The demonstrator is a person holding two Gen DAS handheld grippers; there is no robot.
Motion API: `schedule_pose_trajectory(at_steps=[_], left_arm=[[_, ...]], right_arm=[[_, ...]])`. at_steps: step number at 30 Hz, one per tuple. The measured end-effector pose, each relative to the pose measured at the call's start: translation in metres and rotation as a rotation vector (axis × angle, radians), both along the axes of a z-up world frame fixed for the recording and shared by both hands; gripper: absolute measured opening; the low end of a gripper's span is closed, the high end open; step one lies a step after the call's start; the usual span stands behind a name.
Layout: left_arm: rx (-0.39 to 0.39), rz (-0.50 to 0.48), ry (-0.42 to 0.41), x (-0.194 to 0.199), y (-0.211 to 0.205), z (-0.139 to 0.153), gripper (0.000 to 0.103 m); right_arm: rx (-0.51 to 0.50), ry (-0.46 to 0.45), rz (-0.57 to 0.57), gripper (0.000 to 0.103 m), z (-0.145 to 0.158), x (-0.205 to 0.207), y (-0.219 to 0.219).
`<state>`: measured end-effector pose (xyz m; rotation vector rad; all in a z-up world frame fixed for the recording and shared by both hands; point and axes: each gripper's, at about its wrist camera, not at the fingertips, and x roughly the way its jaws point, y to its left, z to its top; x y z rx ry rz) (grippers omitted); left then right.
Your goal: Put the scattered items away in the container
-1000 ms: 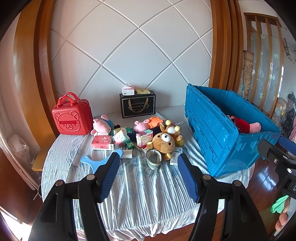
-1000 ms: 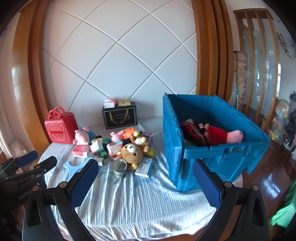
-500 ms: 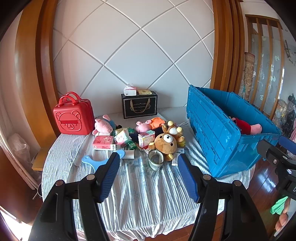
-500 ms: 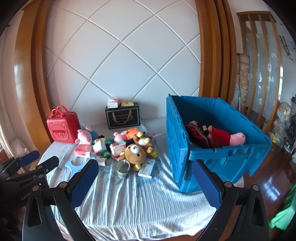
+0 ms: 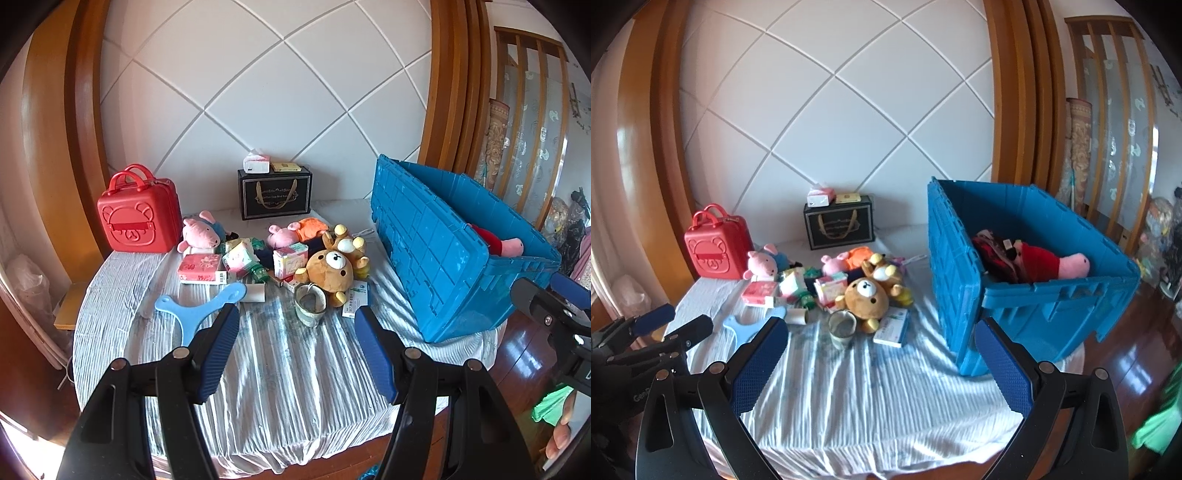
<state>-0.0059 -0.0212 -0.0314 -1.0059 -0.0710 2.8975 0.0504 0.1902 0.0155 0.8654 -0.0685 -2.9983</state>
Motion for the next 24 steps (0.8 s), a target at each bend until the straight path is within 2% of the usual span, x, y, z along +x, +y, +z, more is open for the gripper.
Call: schedule_pose_trajectory(at_steps=[3, 4, 7, 11, 14, 18, 24], left_arm=[[0.075, -0.024, -0.070, -0.018, -0.009, -0.022, 0.064], [0.075, -0.009, -0.082, -0.025, -0.011, -0.030, 0.064], [0.043, 0.080, -0.110, -0.049, -0.020, -0.059, 0.064], [0.063, 0.202, -0.246, -0.090, -0.045, -0.109, 0.064], [0.031, 0.274, -0.311, -0.118, -0.065, -0.140, 0.064], [-0.068, 0.377, -0.378, -0.143, -0.089, -0.174, 0.064], [-0.046, 0.479, -0.492, -0.158, -0.133, -0.222, 0.064]], right_arm=[[-0.015, -0.057, 0.036, 0.103, -0.019, -0.018, -0.005], [-0.014, -0.077, 0.051, 0.103, -0.025, -0.027, -0.007], [-0.016, -0.122, 0.089, 0.103, -0.047, -0.056, -0.009], [-0.047, -0.219, 0.166, 0.103, -0.093, -0.109, -0.011], [-0.089, -0.318, 0.204, 0.103, -0.132, -0.157, -0.013], [-0.140, -0.426, 0.227, 0.103, -0.179, -0.214, -0.012], [-0.134, -0.564, 0.281, 0.103, -0.237, -0.271, -0.034]])
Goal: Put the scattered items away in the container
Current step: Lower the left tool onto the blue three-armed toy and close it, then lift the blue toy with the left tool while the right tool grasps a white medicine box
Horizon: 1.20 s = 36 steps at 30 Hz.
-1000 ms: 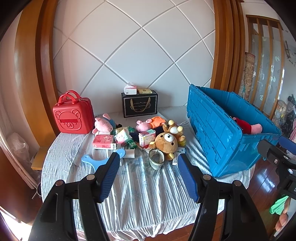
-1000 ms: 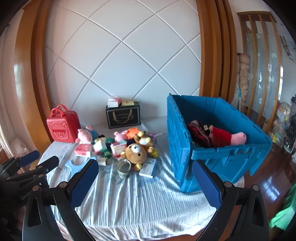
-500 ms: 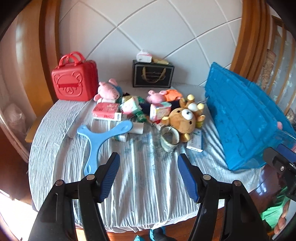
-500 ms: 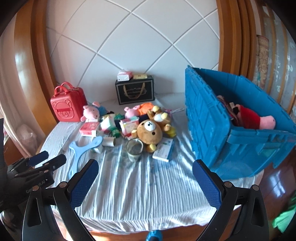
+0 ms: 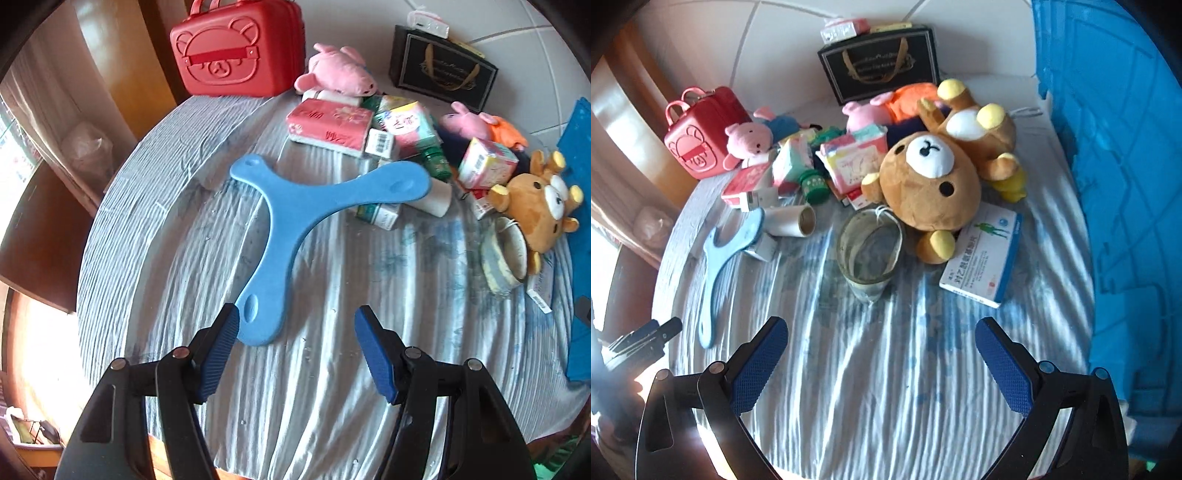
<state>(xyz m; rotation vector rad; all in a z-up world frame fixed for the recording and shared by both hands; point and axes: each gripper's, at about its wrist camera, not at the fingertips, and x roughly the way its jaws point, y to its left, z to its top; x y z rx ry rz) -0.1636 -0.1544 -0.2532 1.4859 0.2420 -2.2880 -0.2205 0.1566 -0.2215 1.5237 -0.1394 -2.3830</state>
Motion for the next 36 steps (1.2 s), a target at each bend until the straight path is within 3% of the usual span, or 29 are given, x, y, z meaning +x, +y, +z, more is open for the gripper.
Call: schedule_pose_trajectory(at_steps=[4, 8, 14, 19, 23, 27, 30, 32, 34, 36], left_arm=[[0.007, 0.025, -0.025, -0.013, -0.022, -0.020, 0.064], [0.032, -0.023, -0.029, -0.039, -0.040, -0.036, 0.064], [0.137, -0.134, -0.048, -0.073, -0.056, -0.068, 0.064], [0.129, -0.199, -0.065, -0.093, -0.058, -0.088, 0.064], [0.124, -0.186, -0.035, -0.098, -0.074, -0.089, 0.064], [0.100, -0.077, 0.004, -0.096, -0.102, -0.090, 0.065], [0.093, -0.085, 0.050, -0.089, -0.104, -0.091, 0.066], [0.040, -0.106, 0.072, -0.086, -0.098, -0.092, 0.072], [0.058, -0.070, 0.050, -0.087, -0.104, -0.098, 0.103], [0.087, -0.046, 0.040, -0.088, -0.111, -0.100, 0.103]], right_arm=[[0.035, -0.062, 0.038, 0.103, -0.027, -0.020, -0.022], [0.066, -0.089, 0.007, 0.103, -0.037, -0.033, -0.034], [0.067, -0.029, 0.004, 0.103, -0.026, -0.037, -0.073], [0.055, -0.035, 0.015, 0.103, -0.037, -0.042, -0.115], [0.064, -0.056, 0.043, 0.103, -0.050, -0.044, -0.142], [0.069, -0.066, 0.091, 0.103, -0.066, -0.049, -0.164], [0.092, -0.086, 0.119, 0.103, -0.086, -0.054, -0.178], [0.111, -0.111, 0.125, 0.103, -0.101, -0.056, -0.183], [0.143, -0.089, 0.126, 0.103, -0.107, -0.053, -0.187], [0.171, -0.052, 0.140, 0.103, -0.108, -0.049, -0.191]])
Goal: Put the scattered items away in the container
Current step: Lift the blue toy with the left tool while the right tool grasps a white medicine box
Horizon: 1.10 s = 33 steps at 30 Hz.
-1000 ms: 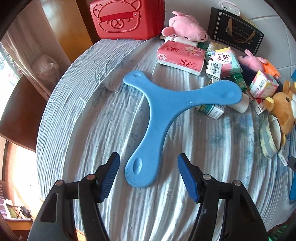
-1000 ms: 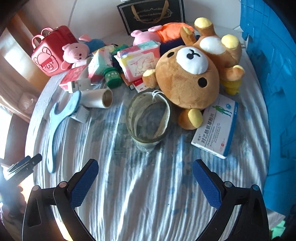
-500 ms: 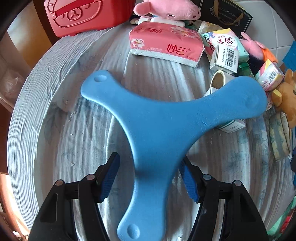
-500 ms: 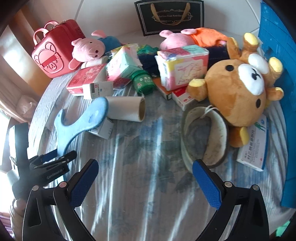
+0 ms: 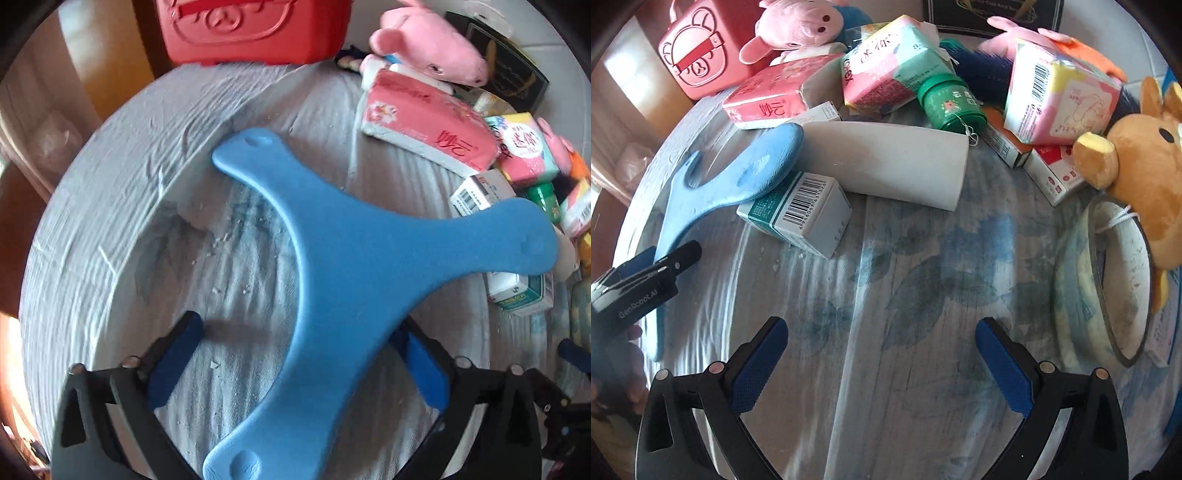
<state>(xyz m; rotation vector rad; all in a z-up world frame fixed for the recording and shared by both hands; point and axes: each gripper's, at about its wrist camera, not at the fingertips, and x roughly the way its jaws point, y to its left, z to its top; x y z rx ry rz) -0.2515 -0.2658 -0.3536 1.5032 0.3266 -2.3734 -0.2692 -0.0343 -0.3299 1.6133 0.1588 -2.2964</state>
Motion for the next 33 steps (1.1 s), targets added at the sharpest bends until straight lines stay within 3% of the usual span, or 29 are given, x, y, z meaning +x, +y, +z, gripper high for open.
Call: schedule_pose_trajectory(at_steps=[5, 7, 9, 11, 12, 16, 23, 27, 28, 29, 30, 33], left_arm=[[-0.011, -0.027, 0.011, -0.004, -0.008, 0.000, 0.103], [0.013, -0.056, 0.015, -0.003, -0.006, 0.010, 0.075], [0.046, -0.099, 0.050, -0.003, -0.001, 0.020, 0.075], [0.065, -0.129, 0.062, -0.008, 0.004, 0.020, 0.075], [0.061, -0.138, 0.063, -0.014, 0.006, 0.018, 0.075], [0.043, -0.109, 0.039, -0.023, 0.002, 0.004, 0.075], [-0.009, -0.135, 0.066, -0.034, 0.006, 0.001, 0.075], [0.003, -0.138, 0.080, -0.042, 0.000, 0.000, 0.075], [0.002, -0.146, 0.084, -0.043, 0.000, 0.000, 0.074], [0.006, -0.154, 0.091, -0.041, 0.002, 0.001, 0.069], [0.009, -0.160, 0.096, -0.038, 0.003, 0.003, 0.055], [0.019, -0.160, 0.104, -0.032, 0.004, 0.009, 0.050]], right_arm=[[0.051, 0.093, 0.043, 0.103, -0.002, 0.017, -0.004], [0.057, 0.106, 0.056, 0.103, -0.001, 0.020, -0.004], [0.034, 0.061, 0.031, 0.103, 0.003, 0.015, -0.001], [-0.040, 0.031, -0.016, 0.092, 0.014, 0.012, 0.005], [-0.070, 0.043, -0.026, 0.088, 0.021, 0.012, 0.005], [-0.120, 0.112, -0.004, 0.088, 0.045, 0.011, -0.013], [-0.094, 0.132, -0.053, 0.088, 0.034, -0.010, -0.049], [-0.099, 0.137, -0.081, 0.080, 0.026, -0.023, -0.051], [-0.103, 0.128, -0.078, 0.071, 0.024, -0.024, -0.051], [-0.104, 0.124, -0.071, 0.069, 0.022, -0.025, -0.052], [-0.095, 0.130, -0.064, 0.069, 0.023, -0.025, -0.053], [-0.073, 0.140, -0.050, 0.068, 0.024, -0.021, -0.052]])
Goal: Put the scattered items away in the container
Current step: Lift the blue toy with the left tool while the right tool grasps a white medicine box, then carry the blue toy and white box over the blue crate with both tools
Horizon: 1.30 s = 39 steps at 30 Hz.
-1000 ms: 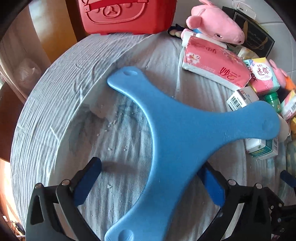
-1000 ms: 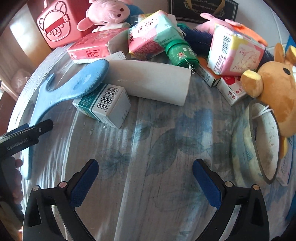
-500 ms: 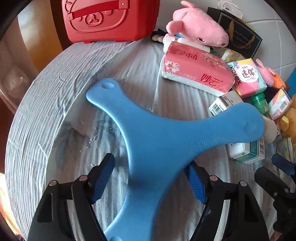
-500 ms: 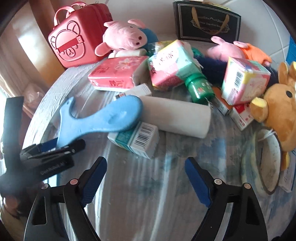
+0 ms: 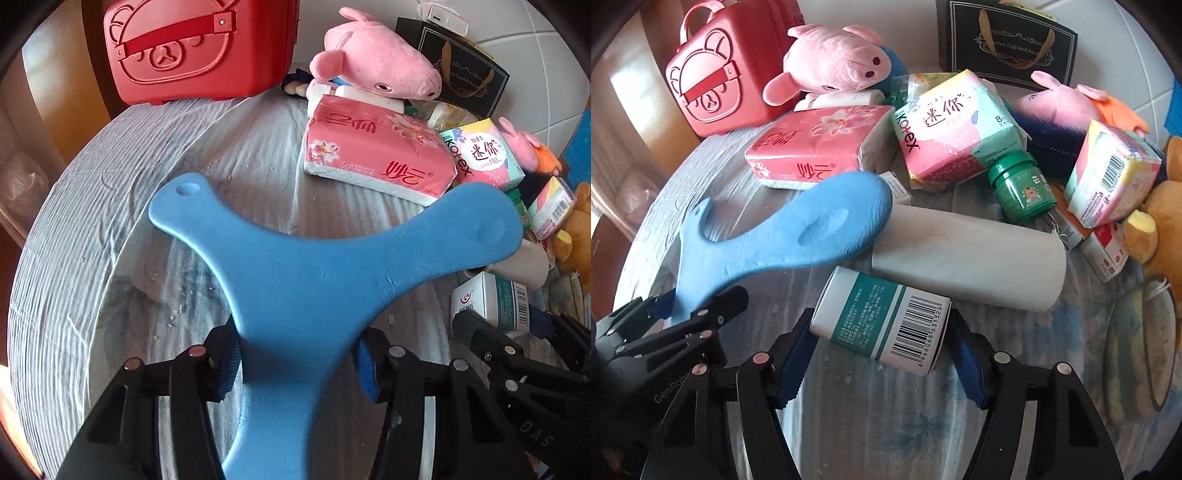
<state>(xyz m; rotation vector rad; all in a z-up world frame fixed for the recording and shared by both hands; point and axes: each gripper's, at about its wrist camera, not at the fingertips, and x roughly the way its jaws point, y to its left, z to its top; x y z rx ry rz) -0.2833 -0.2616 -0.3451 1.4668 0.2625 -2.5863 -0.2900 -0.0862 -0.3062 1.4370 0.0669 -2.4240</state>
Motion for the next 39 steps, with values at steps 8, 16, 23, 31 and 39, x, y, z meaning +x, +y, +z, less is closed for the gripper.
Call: schedule_pose_trajectory(at_steps=[8, 16, 23, 31, 39], left_arm=[[-0.125, -0.001, 0.086, 0.022, 0.013, 0.040, 0.048], [-0.191, -0.015, 0.153, 0.044, 0.037, 0.099, 0.048], [-0.216, 0.014, 0.238, 0.070, 0.079, 0.157, 0.048], [-0.223, 0.074, 0.320, 0.103, 0.147, 0.209, 0.048], [-0.194, 0.015, 0.395, 0.117, 0.209, 0.256, 0.046]], right_arm=[[-0.019, 0.032, -0.021, 0.068, 0.023, 0.018, 0.016], [-0.050, 0.114, -0.028, 0.068, 0.076, 0.043, 0.035], [-0.085, 0.230, 0.002, 0.068, 0.139, 0.066, 0.072], [-0.106, 0.358, 0.072, 0.068, 0.205, 0.092, 0.135], [-0.095, 0.477, 0.043, 0.068, 0.262, 0.115, 0.189]])
